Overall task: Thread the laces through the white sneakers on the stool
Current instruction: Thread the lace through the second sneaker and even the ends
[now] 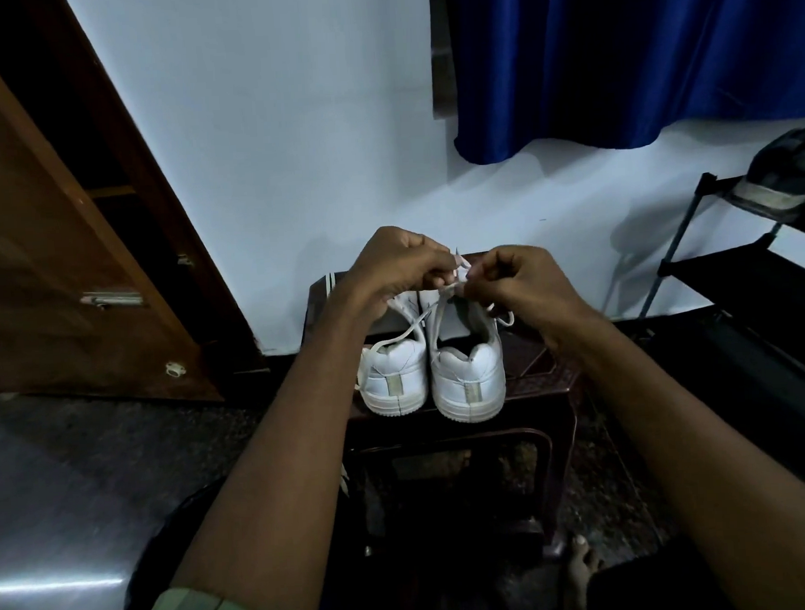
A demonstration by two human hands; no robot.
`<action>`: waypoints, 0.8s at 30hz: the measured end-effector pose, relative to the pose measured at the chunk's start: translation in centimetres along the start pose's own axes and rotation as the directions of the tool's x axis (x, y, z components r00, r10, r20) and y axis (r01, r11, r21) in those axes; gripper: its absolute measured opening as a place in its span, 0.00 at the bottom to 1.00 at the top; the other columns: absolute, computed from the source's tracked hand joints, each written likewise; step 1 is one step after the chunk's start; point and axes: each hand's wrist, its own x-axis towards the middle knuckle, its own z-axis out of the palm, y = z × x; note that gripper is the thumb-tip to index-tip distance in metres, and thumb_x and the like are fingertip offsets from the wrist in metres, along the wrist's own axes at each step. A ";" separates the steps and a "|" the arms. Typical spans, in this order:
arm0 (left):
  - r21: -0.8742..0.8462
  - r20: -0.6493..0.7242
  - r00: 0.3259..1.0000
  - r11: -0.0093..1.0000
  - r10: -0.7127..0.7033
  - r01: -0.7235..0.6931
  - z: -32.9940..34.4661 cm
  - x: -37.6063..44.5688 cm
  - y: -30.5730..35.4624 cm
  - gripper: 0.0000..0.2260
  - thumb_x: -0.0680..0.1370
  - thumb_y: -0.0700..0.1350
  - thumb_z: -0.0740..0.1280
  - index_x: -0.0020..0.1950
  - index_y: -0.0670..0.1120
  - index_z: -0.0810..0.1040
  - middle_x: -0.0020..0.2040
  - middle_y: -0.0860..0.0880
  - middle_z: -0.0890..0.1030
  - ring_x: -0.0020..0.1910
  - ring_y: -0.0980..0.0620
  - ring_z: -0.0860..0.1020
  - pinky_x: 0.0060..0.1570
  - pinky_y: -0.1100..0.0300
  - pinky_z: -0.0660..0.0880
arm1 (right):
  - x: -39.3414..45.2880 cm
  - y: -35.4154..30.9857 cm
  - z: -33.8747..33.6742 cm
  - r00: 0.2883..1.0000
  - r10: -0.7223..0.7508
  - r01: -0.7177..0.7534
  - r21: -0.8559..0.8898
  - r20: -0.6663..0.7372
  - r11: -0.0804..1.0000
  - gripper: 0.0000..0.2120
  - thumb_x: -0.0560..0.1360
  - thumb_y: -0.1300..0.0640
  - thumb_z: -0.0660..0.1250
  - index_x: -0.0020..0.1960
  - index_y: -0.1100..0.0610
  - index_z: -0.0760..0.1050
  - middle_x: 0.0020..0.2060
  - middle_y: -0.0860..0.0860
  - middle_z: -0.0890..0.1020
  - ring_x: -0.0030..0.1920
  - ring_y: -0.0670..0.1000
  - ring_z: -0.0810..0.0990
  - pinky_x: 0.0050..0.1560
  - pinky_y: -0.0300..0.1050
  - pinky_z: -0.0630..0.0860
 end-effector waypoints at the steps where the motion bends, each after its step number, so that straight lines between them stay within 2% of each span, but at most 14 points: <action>1: -0.034 0.001 1.000 0.999 -0.002 0.002 0.0 -0.1 0.0 0.04 0.75 0.33 0.75 0.48 0.34 0.85 0.40 0.39 0.86 0.35 0.51 0.81 0.37 0.66 0.80 | -0.2 0.2 0.1 0.999 -0.023 0.027 -0.120 0.031 0.992 0.11 0.67 0.56 0.83 0.43 0.58 0.83 0.36 0.55 0.86 0.34 0.48 0.81 0.35 0.44 0.77; 3: -0.080 0.003 1.000 0.997 0.006 -0.006 -0.1 -0.1 -0.1 0.05 0.75 0.31 0.74 0.50 0.34 0.85 0.43 0.38 0.86 0.41 0.48 0.83 0.39 0.65 0.81 | -0.3 0.4 0.4 0.996 -0.088 0.083 -0.302 -0.005 0.950 0.08 0.67 0.54 0.82 0.39 0.54 0.84 0.33 0.50 0.85 0.32 0.46 0.81 0.37 0.44 0.78; 5: -0.086 0.024 1.000 0.996 0.016 -0.014 -0.1 0.0 -0.3 0.06 0.75 0.31 0.74 0.51 0.35 0.86 0.46 0.37 0.87 0.43 0.46 0.85 0.42 0.64 0.82 | -0.2 0.4 0.5 0.993 -0.087 0.058 -0.312 -0.081 0.948 0.06 0.69 0.56 0.80 0.36 0.55 0.85 0.29 0.50 0.84 0.30 0.47 0.82 0.36 0.44 0.78; 8: -0.063 0.064 0.998 0.998 0.025 -0.021 -0.1 -0.1 -0.4 0.07 0.74 0.32 0.76 0.52 0.35 0.86 0.46 0.37 0.87 0.43 0.47 0.87 0.42 0.64 0.82 | 0.0 0.4 0.3 0.986 0.081 -0.090 -0.056 -0.144 0.994 0.05 0.67 0.63 0.80 0.37 0.64 0.85 0.29 0.58 0.84 0.26 0.50 0.79 0.28 0.39 0.74; 11: 0.004 0.073 0.997 1.000 0.018 -0.018 -0.1 -0.2 -0.4 0.05 0.73 0.33 0.78 0.49 0.35 0.86 0.43 0.36 0.87 0.39 0.49 0.86 0.39 0.65 0.81 | -0.1 0.2 0.5 0.973 0.215 -0.203 0.136 -0.079 0.970 0.02 0.69 0.69 0.77 0.41 0.68 0.85 0.32 0.59 0.84 0.29 0.51 0.80 0.30 0.39 0.76; 14: 0.035 0.045 0.999 0.999 0.017 -0.019 -0.1 -0.2 -0.6 0.06 0.73 0.33 0.78 0.48 0.34 0.86 0.43 0.36 0.87 0.39 0.48 0.86 0.39 0.65 0.81 | -0.2 0.2 0.7 0.968 0.252 -0.244 0.180 -0.018 0.953 0.05 0.72 0.72 0.74 0.43 0.64 0.86 0.33 0.56 0.86 0.29 0.48 0.82 0.30 0.37 0.77; 20: 0.107 0.027 0.996 0.991 0.084 -0.086 0.4 0.2 -1.3 0.05 0.72 0.35 0.80 0.46 0.39 0.88 0.41 0.40 0.88 0.41 0.47 0.86 0.44 0.59 0.83 | 0.7 0.9 -0.3 0.937 0.334 -0.350 0.280 0.106 0.894 0.09 0.76 0.73 0.70 0.42 0.62 0.83 0.37 0.54 0.84 0.38 0.49 0.83 0.36 0.41 0.83; 22: 0.130 0.017 0.994 0.985 0.110 -0.111 0.7 0.2 -1.5 0.06 0.71 0.35 0.80 0.45 0.41 0.88 0.41 0.43 0.88 0.41 0.47 0.86 0.45 0.57 0.83 | 0.7 1.0 -0.6 0.925 0.357 -0.381 0.302 0.131 0.874 0.11 0.77 0.75 0.67 0.41 0.62 0.81 0.37 0.52 0.83 0.38 0.47 0.84 0.35 0.41 0.83; 24: 0.157 0.004 0.991 0.979 0.131 -0.130 0.9 0.2 -1.4 0.06 0.70 0.36 0.81 0.45 0.42 0.89 0.39 0.46 0.88 0.39 0.49 0.86 0.42 0.59 0.82 | 0.8 1.1 -0.8 0.909 0.392 -0.417 0.338 0.142 0.844 0.12 0.76 0.76 0.66 0.40 0.63 0.80 0.37 0.53 0.83 0.37 0.47 0.84 0.35 0.41 0.83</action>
